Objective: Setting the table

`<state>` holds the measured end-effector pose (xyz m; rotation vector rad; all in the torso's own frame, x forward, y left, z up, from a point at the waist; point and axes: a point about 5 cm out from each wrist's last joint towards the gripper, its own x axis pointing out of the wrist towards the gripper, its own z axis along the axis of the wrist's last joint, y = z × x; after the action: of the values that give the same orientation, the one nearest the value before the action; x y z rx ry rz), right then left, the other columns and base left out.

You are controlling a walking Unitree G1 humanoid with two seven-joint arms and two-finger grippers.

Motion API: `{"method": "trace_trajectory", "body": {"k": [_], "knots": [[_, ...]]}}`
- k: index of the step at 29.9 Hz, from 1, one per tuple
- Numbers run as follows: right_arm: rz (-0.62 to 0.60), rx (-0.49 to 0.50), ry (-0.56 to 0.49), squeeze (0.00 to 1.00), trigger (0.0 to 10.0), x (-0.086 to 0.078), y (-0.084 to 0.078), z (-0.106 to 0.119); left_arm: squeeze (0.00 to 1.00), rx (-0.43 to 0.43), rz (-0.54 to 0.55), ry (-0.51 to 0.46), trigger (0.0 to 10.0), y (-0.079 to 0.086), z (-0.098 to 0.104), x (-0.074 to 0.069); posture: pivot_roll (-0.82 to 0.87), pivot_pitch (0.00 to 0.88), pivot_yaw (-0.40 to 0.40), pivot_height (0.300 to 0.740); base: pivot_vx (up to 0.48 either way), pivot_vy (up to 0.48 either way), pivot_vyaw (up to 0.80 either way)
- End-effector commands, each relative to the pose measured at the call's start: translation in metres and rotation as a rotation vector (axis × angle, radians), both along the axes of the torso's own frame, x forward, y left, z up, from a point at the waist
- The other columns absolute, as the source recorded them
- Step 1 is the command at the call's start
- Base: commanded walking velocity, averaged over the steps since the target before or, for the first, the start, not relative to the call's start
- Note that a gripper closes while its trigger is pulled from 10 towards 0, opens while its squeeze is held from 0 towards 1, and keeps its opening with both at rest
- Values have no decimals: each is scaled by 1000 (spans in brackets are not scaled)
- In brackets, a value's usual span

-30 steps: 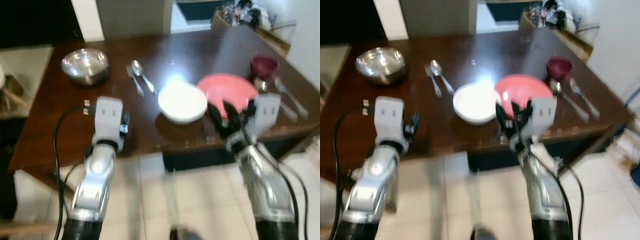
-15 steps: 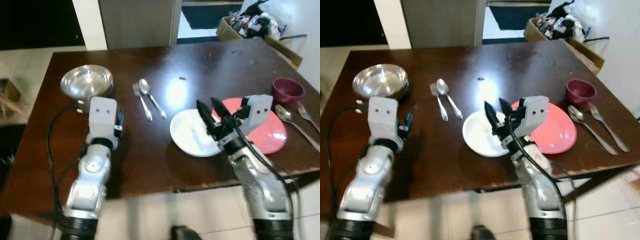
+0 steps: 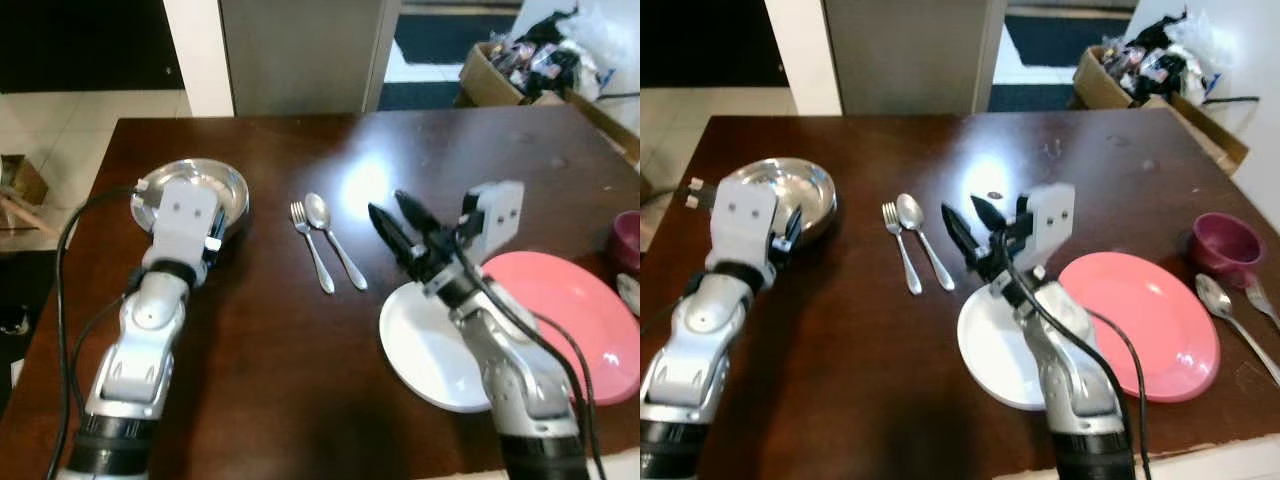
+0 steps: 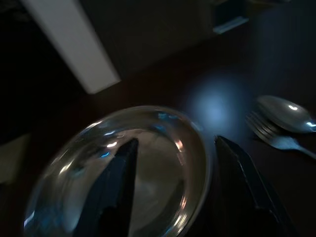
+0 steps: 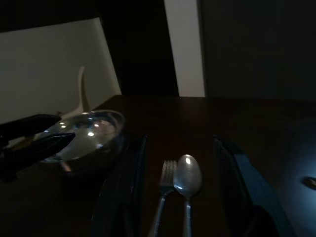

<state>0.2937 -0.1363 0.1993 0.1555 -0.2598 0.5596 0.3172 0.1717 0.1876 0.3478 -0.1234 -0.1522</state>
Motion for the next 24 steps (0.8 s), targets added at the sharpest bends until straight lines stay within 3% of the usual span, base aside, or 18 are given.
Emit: {"method": "trace_trajectory", "body": {"k": [1, 5, 10, 14, 16, 17, 24], "knots": [[13, 2, 16, 0, 10000, -1, 0, -3, 0, -9, -26, 23, 10000, 9, 1, 4, -110, 46, 64, 740, 0, 0, 0], [15, 5, 15, 0, 10000, -1, 1, -2, 0, 3, 6, 8, 10000, 20, 9, 10, -110, 46, 64, 740, 0, 0, 0], [17, 12, 12, 0, 10000, 0, 3, -1, 0, 80, 218, 44, 10000, 42, 8, 36, -104, 48, 64, 740, 0, 0, 0], [17, 16, 10, 0, 10000, 1, 4, 0, 0, 157, 177, 105, 10000, 30, 1, 51, -105, 50, 62, 740, 0, 0, 0], [17, 17, 4, 0, 10000, 2, 5, 1, 0, 263, 129, 131, 10000, 20, -3, 61, -106, 49, 63, 740, 0, 0, 0], [17, 17, 4, 0, 10000, 2, 5, 1, 0, 263, 129, 131, 10000, 20, -3, 61, -106, 49, 63, 740, 0, 0, 0], [21, 25, -12, 0, 10000, 2, 8, 6, 0, 495, -5, 194, 10000, 0, -21, 73, -116, 48, 72, 740, 0, 0, 0]]}}
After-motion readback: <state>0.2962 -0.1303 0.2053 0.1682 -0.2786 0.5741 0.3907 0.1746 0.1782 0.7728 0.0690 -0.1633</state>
